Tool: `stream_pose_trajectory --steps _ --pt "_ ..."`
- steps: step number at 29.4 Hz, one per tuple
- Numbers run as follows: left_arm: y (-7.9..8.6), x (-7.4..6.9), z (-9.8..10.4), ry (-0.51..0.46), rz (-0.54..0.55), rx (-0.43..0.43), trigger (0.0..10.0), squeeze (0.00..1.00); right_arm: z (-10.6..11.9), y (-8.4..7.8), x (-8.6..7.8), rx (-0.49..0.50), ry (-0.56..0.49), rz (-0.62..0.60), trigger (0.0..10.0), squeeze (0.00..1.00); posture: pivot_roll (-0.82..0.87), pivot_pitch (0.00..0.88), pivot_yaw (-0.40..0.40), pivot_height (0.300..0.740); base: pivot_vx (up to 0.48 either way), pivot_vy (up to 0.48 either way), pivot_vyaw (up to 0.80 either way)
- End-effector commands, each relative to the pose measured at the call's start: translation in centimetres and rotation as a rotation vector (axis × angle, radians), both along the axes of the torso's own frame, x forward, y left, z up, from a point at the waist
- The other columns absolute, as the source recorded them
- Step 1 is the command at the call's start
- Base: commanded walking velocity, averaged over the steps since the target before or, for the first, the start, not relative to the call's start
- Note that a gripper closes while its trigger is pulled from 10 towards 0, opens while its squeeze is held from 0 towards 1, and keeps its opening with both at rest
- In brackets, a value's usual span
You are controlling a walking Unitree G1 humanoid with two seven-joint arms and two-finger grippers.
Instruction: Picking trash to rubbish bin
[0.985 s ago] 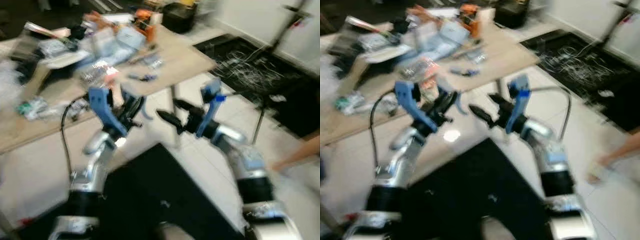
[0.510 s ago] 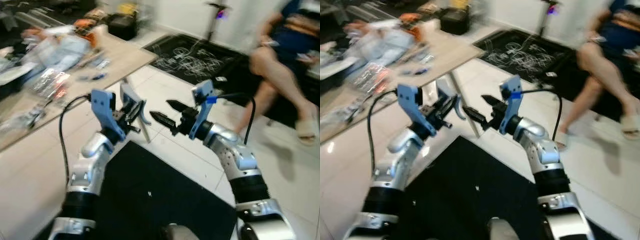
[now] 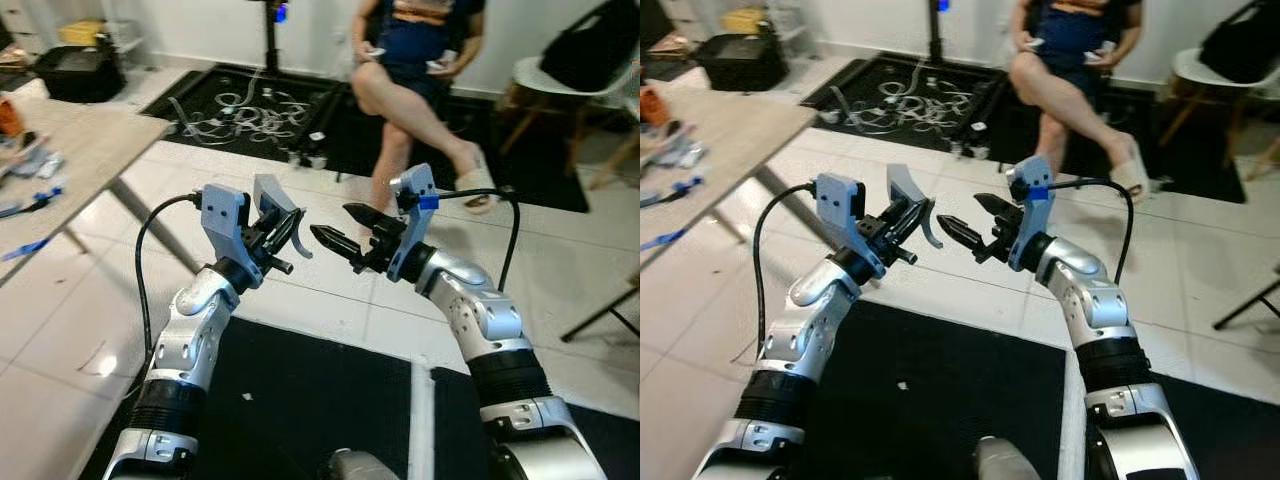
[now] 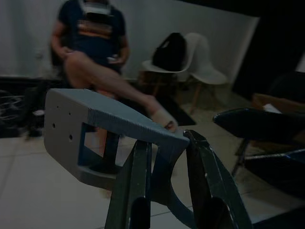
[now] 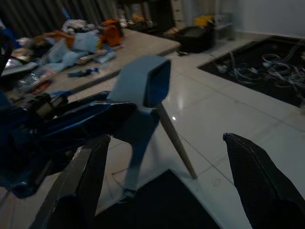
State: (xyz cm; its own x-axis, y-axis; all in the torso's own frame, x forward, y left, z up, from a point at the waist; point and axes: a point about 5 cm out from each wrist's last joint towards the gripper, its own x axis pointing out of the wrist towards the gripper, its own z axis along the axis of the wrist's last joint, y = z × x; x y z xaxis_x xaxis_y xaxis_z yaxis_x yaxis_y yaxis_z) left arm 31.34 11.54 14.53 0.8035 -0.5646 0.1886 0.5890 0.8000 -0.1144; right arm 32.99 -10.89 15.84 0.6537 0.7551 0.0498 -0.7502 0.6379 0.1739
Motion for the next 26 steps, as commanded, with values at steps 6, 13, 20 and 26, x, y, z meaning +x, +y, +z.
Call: stream_pose_trajectory --steps 6,13,20,26 --pt "0.33 0.14 -0.17 -0.001 0.005 0.022 10.0 0.00 0.11 0.05 0.17 -0.008 -0.009 -0.002 10.0 0.00 -0.06 0.000 -0.014 0.740 0.000 0.000 -0.77" --pt "0.31 0.19 -0.16 0.000 0.002 0.019 10.0 0.00 0.15 0.00 0.24 -0.008 -0.008 -0.004 10.0 0.00 -0.06 0.000 -0.014 0.740 0.000 0.000 -0.77" --pt "0.36 0.21 -0.19 0.002 0.003 0.017 10.0 0.00 0.14 0.01 0.26 -0.008 -0.005 -0.004 10.0 0.00 -0.06 0.000 -0.010 0.740 0.000 0.000 -0.77" --pt "0.37 0.25 -0.22 0.006 0.002 0.013 10.0 0.00 0.12 0.01 0.29 -0.007 -0.003 -0.002 10.0 0.00 -0.06 0.000 -0.010 0.740 0.000 0.000 -0.77"
